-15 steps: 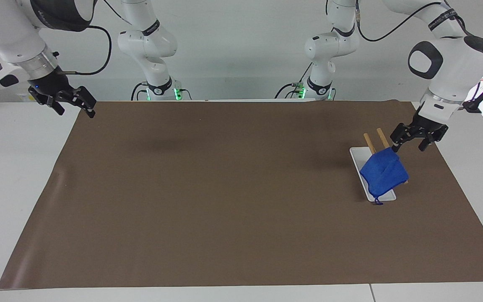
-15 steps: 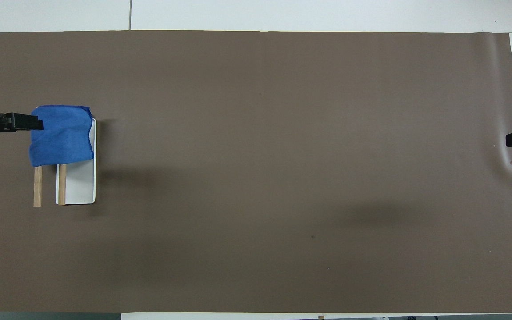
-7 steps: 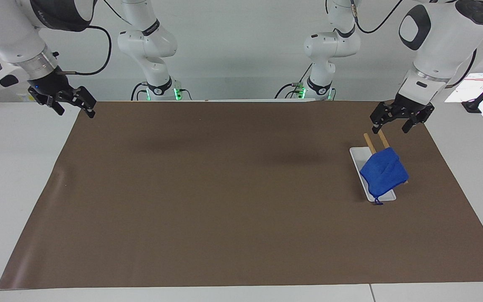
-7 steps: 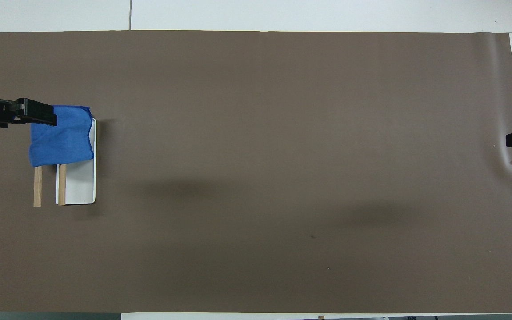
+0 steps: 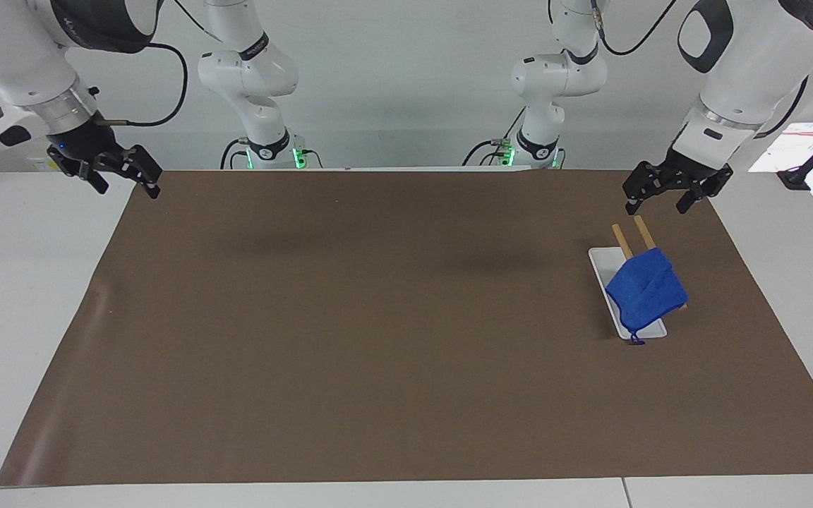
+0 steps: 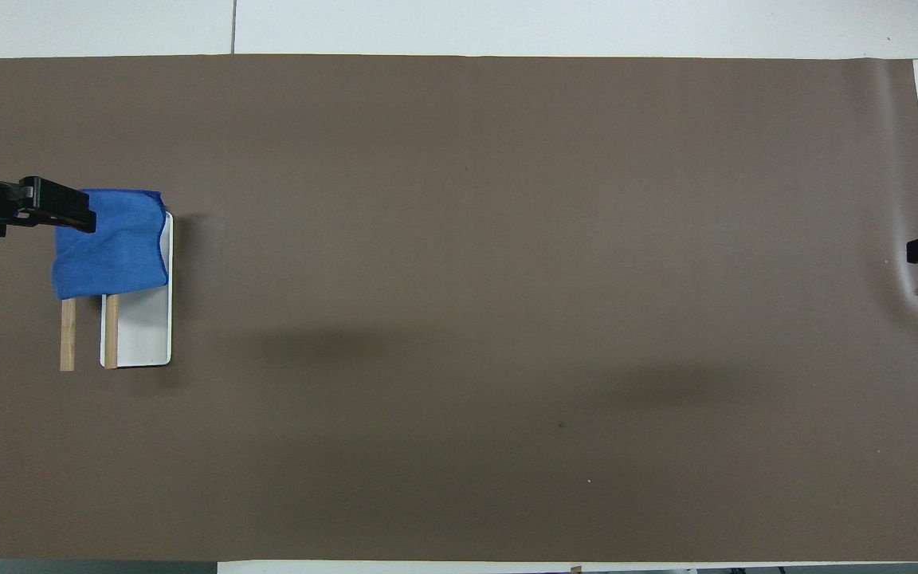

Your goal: Right arm passes towel to left arm to hang

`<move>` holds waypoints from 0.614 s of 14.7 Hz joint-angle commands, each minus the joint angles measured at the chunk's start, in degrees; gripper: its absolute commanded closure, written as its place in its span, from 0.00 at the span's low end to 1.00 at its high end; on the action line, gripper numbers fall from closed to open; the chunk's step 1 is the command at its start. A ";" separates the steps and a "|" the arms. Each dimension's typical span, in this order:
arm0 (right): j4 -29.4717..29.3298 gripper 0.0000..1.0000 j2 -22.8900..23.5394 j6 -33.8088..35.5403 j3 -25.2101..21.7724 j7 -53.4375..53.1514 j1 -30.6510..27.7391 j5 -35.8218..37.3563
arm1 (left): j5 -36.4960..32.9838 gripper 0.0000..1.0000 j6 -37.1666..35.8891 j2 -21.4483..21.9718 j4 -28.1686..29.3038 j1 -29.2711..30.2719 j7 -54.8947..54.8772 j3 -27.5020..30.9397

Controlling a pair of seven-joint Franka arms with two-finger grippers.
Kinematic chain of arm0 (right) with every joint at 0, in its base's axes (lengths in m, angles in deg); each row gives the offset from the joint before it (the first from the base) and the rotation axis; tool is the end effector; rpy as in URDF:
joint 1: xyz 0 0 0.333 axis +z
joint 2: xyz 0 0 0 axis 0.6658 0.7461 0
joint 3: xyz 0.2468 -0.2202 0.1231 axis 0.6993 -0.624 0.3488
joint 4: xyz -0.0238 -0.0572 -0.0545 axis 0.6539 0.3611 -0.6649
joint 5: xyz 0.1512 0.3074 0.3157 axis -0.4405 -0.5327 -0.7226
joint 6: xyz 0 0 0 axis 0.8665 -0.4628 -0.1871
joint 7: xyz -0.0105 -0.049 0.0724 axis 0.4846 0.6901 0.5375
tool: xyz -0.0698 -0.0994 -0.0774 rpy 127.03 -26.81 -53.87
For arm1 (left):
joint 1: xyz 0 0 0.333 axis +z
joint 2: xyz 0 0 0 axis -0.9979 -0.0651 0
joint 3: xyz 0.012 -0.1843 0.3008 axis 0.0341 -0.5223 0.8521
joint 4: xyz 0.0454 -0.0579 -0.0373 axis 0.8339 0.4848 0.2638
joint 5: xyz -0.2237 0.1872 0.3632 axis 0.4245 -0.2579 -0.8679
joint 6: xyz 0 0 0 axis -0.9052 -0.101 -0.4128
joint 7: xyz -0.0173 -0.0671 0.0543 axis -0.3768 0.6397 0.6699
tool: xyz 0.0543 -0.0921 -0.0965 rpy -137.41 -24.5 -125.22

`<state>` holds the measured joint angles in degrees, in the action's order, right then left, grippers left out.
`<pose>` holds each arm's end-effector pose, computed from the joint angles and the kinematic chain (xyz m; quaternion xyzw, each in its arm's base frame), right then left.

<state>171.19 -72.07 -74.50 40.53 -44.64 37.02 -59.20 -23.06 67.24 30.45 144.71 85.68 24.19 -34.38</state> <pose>0.6001 -0.0980 0.6080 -0.9964 0.0799 0.0270 0.0110 0.6365 -0.0546 0.6071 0.9997 -0.0239 0.0014 0.0101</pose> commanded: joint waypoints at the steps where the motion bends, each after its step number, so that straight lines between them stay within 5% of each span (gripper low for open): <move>1: 0.57 0.00 -0.59 0.09 0.26 0.77 -0.46 -0.26 | -0.62 0.00 -1.71 0.32 0.68 0.06 0.11 0.16; 9: 0.57 0.00 -0.59 0.00 0.26 0.77 -0.46 -0.26 | -0.62 0.00 -1.89 2.95 2.53 0.23 -1.56 0.51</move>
<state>171.19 -72.07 -74.50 40.53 -44.64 37.02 -59.20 -23.06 66.14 30.85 145.14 85.83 23.58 -34.21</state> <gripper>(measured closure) 0.000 0.000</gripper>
